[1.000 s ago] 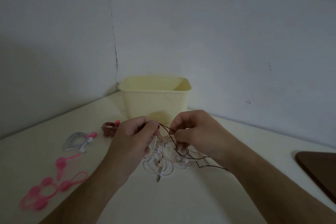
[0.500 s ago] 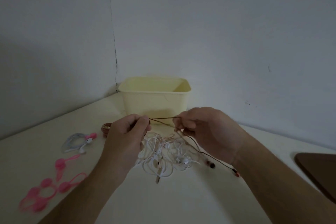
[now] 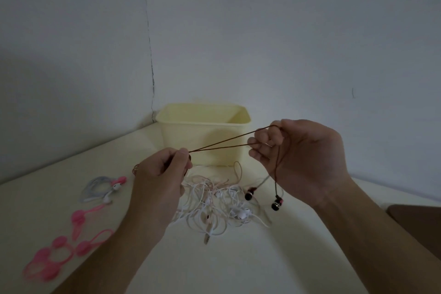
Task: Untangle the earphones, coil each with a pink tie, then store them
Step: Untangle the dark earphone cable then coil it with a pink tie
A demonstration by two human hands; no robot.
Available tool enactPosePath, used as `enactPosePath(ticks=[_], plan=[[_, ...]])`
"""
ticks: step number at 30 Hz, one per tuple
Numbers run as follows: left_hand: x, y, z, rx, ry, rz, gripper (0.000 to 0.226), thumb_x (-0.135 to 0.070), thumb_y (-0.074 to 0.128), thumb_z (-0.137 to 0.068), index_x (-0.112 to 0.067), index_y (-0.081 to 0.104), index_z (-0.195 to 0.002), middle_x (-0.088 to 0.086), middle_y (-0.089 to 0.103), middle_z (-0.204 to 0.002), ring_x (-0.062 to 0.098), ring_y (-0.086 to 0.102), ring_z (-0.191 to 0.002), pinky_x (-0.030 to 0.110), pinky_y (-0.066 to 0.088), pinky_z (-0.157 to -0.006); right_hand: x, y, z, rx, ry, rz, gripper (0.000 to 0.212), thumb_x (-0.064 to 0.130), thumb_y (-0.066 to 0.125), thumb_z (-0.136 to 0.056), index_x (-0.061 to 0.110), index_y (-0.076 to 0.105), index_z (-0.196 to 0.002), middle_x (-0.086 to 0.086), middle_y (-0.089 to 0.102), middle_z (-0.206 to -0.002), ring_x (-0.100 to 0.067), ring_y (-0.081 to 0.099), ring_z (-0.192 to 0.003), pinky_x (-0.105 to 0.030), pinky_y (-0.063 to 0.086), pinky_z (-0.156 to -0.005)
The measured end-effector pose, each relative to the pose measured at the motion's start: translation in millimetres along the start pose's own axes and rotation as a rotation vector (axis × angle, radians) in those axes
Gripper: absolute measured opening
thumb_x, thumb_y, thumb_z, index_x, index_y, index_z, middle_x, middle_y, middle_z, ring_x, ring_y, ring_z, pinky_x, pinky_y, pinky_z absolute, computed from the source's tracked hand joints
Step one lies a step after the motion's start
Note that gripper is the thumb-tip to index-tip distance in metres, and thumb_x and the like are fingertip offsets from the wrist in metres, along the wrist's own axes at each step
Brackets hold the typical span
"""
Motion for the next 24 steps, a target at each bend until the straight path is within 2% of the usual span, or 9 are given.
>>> enactPosePath(ticks=[2,8,12,15,17,19,20,22,24], plan=[[-1,-1,0,-0.014,0.006,0.026,0.035,-0.025,0.066,-0.095,-0.004,0.061,-0.068,-0.003,0.036,-0.054,0.014,0.028,-0.052,0.026,0.028,-0.051,3,0,1,0.011,-0.023,-0.042,0.022,0.023,0.058,-0.085,0.008,0.063,-0.07,-0.011,0.057,-0.08,-0.031,0.06,-0.092,-0.043,0.045,-0.098],[-2,-2,-2,-0.028,-0.022,0.082,0.036,-0.012,0.059,-0.102,-0.004,0.06,-0.068,-0.007,0.037,-0.052,0.011,0.027,-0.05,0.028,0.024,-0.053,8,3,6,-0.031,-0.044,-0.056,0.038,0.03,0.057,-0.082,0.004,0.082,-0.096,-0.01,0.044,-0.078,-0.03,0.061,-0.084,-0.045,0.048,-0.104],[-1,-4,-3,-0.046,-0.03,0.102,0.037,-0.013,0.059,-0.102,-0.006,0.06,-0.067,-0.004,0.035,-0.053,0.012,0.026,-0.05,0.028,0.022,-0.053,9,0,3,0.141,-0.005,-0.135,0.048,0.033,0.058,-0.086,-0.004,0.076,-0.11,-0.002,0.043,-0.059,-0.026,0.054,-0.074,-0.044,0.042,-0.104],[-1,-7,-7,-0.064,-0.04,0.151,0.04,-0.012,0.059,-0.102,-0.01,0.061,-0.063,0.0,0.036,-0.056,0.012,0.026,-0.051,0.027,0.021,-0.052,12,-3,4,0.181,0.002,-0.144,0.042,0.034,0.056,-0.087,-0.003,0.073,-0.095,-0.001,0.046,-0.056,-0.021,0.046,-0.059,-0.043,0.047,-0.105],[-1,-8,-9,-0.074,-0.046,0.167,0.043,-0.013,0.06,-0.102,-0.014,0.062,-0.059,0.0,0.036,-0.056,0.013,0.026,-0.052,0.028,0.02,-0.052,14,-6,5,0.162,0.016,-0.098,0.04,0.034,0.051,-0.09,0.001,0.07,-0.083,-0.001,0.045,-0.052,-0.018,0.04,-0.05,-0.038,0.047,-0.096],[-1,-10,-11,-0.096,-0.044,0.169,0.04,-0.013,0.06,-0.102,-0.012,0.062,-0.062,-0.003,0.037,-0.053,0.013,0.028,-0.052,0.028,0.022,-0.052,16,-8,5,0.149,0.053,-0.029,0.039,0.033,0.05,-0.092,0.003,0.07,-0.077,-0.001,0.044,-0.048,-0.016,0.039,-0.041,-0.037,0.024,-0.078],[-1,-12,-12,-0.11,-0.041,0.167,0.038,-0.013,0.06,-0.102,-0.01,0.062,-0.064,-0.005,0.038,-0.051,0.014,0.028,-0.053,0.029,0.022,-0.052,17,-9,4,0.118,0.076,0.022,0.039,0.031,0.051,-0.093,0.003,0.071,-0.075,-0.001,0.043,-0.045,-0.015,0.038,-0.036,-0.04,0.02,-0.073],[0,-13,-13,-0.127,-0.031,0.155,0.037,-0.013,0.06,-0.102,-0.008,0.06,-0.066,-0.007,0.039,-0.05,0.016,0.029,-0.055,0.03,0.023,-0.053,18,-8,6,0.044,0.131,0.131,0.039,0.028,0.051,-0.092,0.0,0.071,-0.073,-0.002,0.041,-0.042,-0.014,0.033,-0.03,-0.039,0.029,-0.067],[0,-14,-13,-0.13,-0.025,0.149,0.038,-0.014,0.06,-0.101,-0.009,0.061,-0.064,-0.007,0.039,-0.05,0.017,0.029,-0.057,0.031,0.023,-0.054,19,0,8,0.0,0.174,0.239,0.036,0.022,0.051,-0.092,-0.007,0.066,-0.077,-0.002,0.045,-0.04,-0.012,0.03,-0.028,-0.045,0.013,-0.066]])
Point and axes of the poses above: each hand's wrist, its own z-axis away from the middle knuckle, its own y-axis out of the palm, x = y × z, the point moved 2 cm from there along -z, towards the middle knuckle
